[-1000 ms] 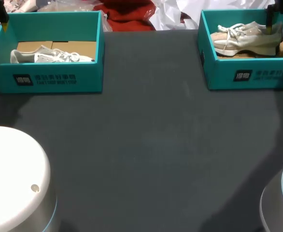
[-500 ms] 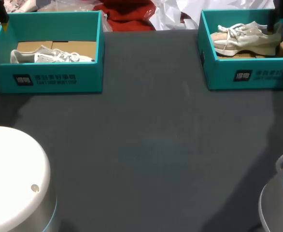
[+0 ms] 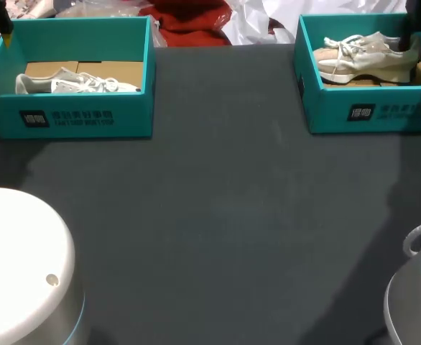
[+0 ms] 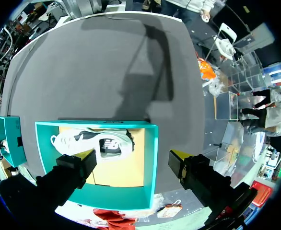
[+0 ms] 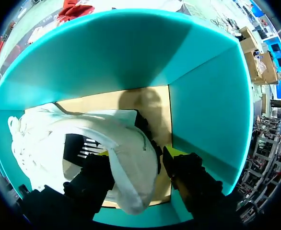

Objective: Take the shoe out of the shoebox, open the shoe tongue, remove and reinsert the insole, then place the shoe into the shoebox

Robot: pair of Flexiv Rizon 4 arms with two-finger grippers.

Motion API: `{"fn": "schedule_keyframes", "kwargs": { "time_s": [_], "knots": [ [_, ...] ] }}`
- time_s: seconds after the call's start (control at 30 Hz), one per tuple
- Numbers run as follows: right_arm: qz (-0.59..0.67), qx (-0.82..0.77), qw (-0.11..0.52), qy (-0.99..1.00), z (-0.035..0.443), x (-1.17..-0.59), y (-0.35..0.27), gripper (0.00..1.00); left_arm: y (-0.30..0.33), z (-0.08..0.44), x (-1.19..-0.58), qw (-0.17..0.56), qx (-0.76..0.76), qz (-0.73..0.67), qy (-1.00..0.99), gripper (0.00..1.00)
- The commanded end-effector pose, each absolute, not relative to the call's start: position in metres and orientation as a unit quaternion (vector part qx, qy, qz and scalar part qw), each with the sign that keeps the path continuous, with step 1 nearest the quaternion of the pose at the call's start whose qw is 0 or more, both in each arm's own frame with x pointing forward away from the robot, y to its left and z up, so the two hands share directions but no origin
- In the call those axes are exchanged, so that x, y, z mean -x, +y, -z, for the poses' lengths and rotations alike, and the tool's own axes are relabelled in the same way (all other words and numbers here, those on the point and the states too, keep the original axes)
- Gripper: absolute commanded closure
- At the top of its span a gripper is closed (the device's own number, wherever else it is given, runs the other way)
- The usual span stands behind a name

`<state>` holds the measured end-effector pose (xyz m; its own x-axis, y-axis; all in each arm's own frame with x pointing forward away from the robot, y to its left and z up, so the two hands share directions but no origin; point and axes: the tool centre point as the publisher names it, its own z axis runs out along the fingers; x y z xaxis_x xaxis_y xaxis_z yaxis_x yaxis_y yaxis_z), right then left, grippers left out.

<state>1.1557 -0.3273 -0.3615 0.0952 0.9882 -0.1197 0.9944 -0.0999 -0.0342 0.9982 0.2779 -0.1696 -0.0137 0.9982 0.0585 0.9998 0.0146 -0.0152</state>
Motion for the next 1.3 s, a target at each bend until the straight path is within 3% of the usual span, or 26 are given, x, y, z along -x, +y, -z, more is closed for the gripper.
{"fn": "schedule_keyframes", "kwargs": {
  "time_s": [0.03, 0.13, 0.2, 0.23, 0.83, 1.3],
  "knots": [
    [0.067, -0.739, 0.013, 0.670, 0.366, -1.163, -0.328, 0.51, 0.278, 0.169, -0.998, 0.026, 0.702, 0.016, -0.711, 0.00],
    [0.067, -0.739, 0.011, 0.670, 0.367, -1.163, -0.328, 0.64, 0.278, 0.169, -0.998, 0.026, 0.702, 0.016, -0.711, 0.00],
    [0.067, -0.740, 0.010, 0.669, 0.367, -1.163, -0.327, 0.85, 0.278, 0.169, -0.998, 0.026, 0.702, 0.016, -0.711, 0.00],
    [0.067, -0.740, 0.010, 0.669, 0.366, -1.162, -0.327, 1.00, 0.278, 0.169, -0.998, 0.026, 0.702, 0.016, -0.711, 0.00],
    [0.060, -0.748, 0.034, 0.661, 0.343, -1.152, -0.329, 1.00, 0.278, 0.169, -0.998, 0.026, 0.702, 0.016, -0.711, 0.00],
    [0.051, -0.752, 0.073, 0.653, 0.295, -1.149, -0.334, 1.00, 0.278, 0.169, -0.998, 0.026, 0.702, 0.016, -0.711, 0.00]
  ]
}}
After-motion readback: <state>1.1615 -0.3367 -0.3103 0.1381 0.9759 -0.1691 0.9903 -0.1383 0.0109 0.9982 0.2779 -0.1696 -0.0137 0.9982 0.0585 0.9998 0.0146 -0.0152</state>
